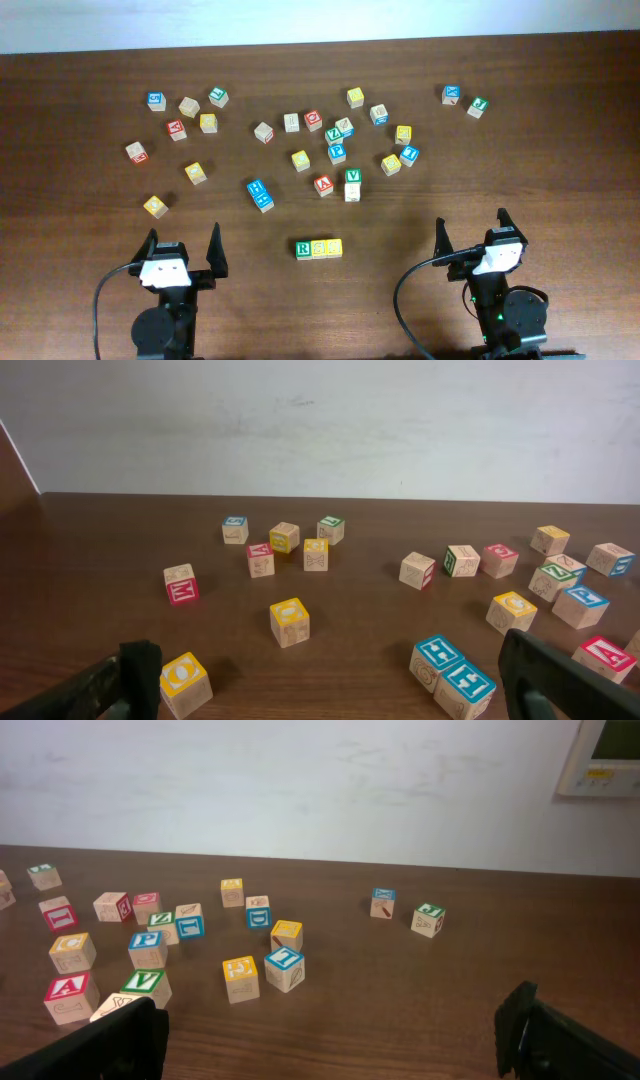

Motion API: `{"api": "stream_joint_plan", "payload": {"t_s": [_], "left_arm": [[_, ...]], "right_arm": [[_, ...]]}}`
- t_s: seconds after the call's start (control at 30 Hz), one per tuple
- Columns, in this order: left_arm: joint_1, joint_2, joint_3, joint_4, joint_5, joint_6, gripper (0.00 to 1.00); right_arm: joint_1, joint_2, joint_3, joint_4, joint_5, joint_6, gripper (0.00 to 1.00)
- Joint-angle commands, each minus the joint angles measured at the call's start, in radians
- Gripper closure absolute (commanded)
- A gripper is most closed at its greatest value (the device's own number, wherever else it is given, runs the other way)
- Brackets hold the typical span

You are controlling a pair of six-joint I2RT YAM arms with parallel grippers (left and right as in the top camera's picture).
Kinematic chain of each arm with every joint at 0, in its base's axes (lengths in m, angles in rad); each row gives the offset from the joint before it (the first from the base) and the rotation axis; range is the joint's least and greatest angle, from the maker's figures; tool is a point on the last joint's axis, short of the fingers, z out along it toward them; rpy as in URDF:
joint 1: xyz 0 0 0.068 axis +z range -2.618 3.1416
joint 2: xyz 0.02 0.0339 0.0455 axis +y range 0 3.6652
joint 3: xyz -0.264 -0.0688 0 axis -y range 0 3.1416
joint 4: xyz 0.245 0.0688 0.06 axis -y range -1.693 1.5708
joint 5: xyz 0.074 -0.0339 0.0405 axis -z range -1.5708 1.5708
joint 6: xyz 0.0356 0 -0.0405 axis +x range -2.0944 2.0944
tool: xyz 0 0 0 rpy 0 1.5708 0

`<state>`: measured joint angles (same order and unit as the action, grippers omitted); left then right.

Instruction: Spell out RSS

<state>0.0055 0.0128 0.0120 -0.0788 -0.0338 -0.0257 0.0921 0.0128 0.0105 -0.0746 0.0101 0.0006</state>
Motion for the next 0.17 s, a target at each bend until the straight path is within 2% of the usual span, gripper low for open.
{"api": "stream_joint_plan", "payload": {"t_s": [0.0, 0.13], "left_arm": [[-0.005, -0.008, -0.003, -0.005, 0.011, 0.012, 0.01], [-0.005, -0.008, -0.003, -0.005, 0.011, 0.012, 0.01]], "right_arm": [[-0.008, -0.009, -0.005, -0.007, 0.009, 0.008, 0.02], [-0.008, -0.009, -0.005, -0.007, 0.009, 0.008, 0.02]]}}
